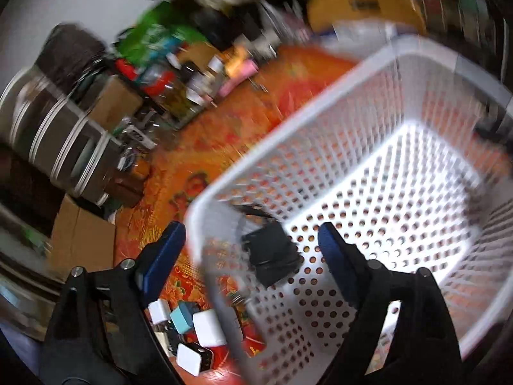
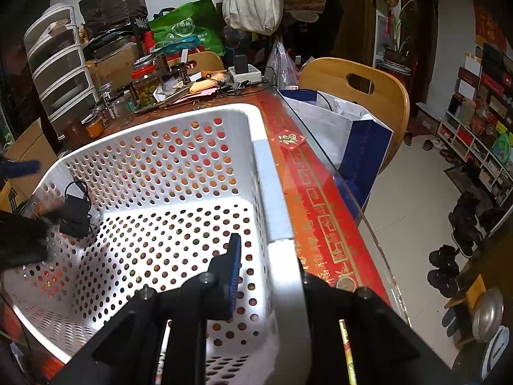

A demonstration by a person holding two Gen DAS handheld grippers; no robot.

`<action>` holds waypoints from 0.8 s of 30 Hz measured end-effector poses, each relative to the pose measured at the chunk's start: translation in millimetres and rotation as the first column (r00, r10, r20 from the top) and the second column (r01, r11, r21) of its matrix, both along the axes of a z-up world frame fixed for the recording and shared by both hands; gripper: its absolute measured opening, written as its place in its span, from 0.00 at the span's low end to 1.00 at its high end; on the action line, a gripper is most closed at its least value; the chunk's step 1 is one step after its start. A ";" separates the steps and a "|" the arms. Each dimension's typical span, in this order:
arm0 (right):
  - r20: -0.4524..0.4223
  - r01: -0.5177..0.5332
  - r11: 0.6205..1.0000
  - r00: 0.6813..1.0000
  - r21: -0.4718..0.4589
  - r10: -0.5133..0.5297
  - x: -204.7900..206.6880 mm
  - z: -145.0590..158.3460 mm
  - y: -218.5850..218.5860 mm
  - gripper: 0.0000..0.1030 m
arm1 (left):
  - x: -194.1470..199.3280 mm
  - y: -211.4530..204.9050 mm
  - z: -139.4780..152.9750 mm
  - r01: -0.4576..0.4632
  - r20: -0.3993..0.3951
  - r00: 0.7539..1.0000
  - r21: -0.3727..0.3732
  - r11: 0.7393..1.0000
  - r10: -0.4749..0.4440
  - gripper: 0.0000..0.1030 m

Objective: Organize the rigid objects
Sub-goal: 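Grasp the white square charger with the left tool and lift it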

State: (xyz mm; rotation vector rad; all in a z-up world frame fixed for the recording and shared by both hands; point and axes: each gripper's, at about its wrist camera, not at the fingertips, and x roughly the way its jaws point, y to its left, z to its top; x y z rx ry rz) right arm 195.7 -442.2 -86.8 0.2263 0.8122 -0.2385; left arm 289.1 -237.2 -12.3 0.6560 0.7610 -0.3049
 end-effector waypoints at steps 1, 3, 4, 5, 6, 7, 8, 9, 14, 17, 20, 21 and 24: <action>-0.001 0.000 1.000 1.000 -0.001 0.000 0.1 -0.2 0.1 0.15 | -2.9 15.8 10.4 -0.018 0.022 1.000 -0.035 0.999 0.019 0.96; -0.006 0.002 1.000 1.000 -0.006 -0.002 1.4 0.1 0.0 0.15 | -9.3 68.2 37.1 -0.101 0.087 0.990 -0.134 0.986 0.113 1.00; -0.009 0.004 1.000 1.000 -0.013 -0.004 1.9 0.4 0.6 0.15 | -8.4 93.2 44.0 -0.158 0.093 0.980 -0.168 0.973 0.175 1.00; -0.010 0.004 1.000 1.000 -0.019 -0.004 2.3 0.6 1.1 0.15 | -4.5 119.3 47.5 -0.209 0.084 0.970 -0.201 0.957 0.229 1.00; -0.011 0.003 1.000 1.000 -0.019 -0.003 2.6 0.6 1.1 0.15 | 1.7 145.0 45.8 -0.254 0.063 0.959 -0.228 0.940 0.275 1.00; -0.011 0.002 1.000 1.000 -0.017 -0.002 3.0 0.6 1.0 0.15 | 11.6 168.0 41.0 -0.301 0.032 0.948 -0.240 0.923 0.318 1.00; -0.012 0.003 1.000 1.000 -0.018 -0.003 3.5 0.7 0.9 0.15 | 23.2 188.6 30.4 -0.351 -0.002 0.933 -0.236 0.906 0.360 1.00; -0.013 0.004 1.000 1.000 -0.020 -0.004 3.6 0.9 0.9 0.15 | 37.0 208.3 15.5 -0.402 -0.042 0.914 -0.223 0.888 0.403 1.00; -0.014 0.010 1.000 1.000 -0.022 -0.010 3.8 1.1 1.1 0.15 | 82.5 279.1 -61.5 -0.556 -0.206 0.828 -0.179 0.812 0.521 1.00; -0.018 0.019 1.000 1.000 -0.024 -0.019 3.9 1.3 1.5 0.15 | 100.3 296.7 -89.2 -0.571 -0.278 0.813 -0.204 0.795 0.512 1.00; -0.020 0.027 0.999 0.999 -0.025 -0.028 4.1 1.1 0.7 0.15 | 117.0 292.7 -105.7 -0.564 -0.311 0.812 -0.198 0.802 0.494 0.99; -0.021 0.030 0.999 0.999 -0.027 -0.031 4.3 1.3 0.9 0.15 | 122.7 290.6 -108.5 -0.563 -0.322 0.811 -0.197 0.803 0.489 0.99; -0.021 0.031 0.999 0.999 -0.023 -0.032 3.7 0.7 0.3 0.15 | 134.5 282.2 -120.4 -0.552 -0.348 0.810 -0.182 0.814 0.472 0.88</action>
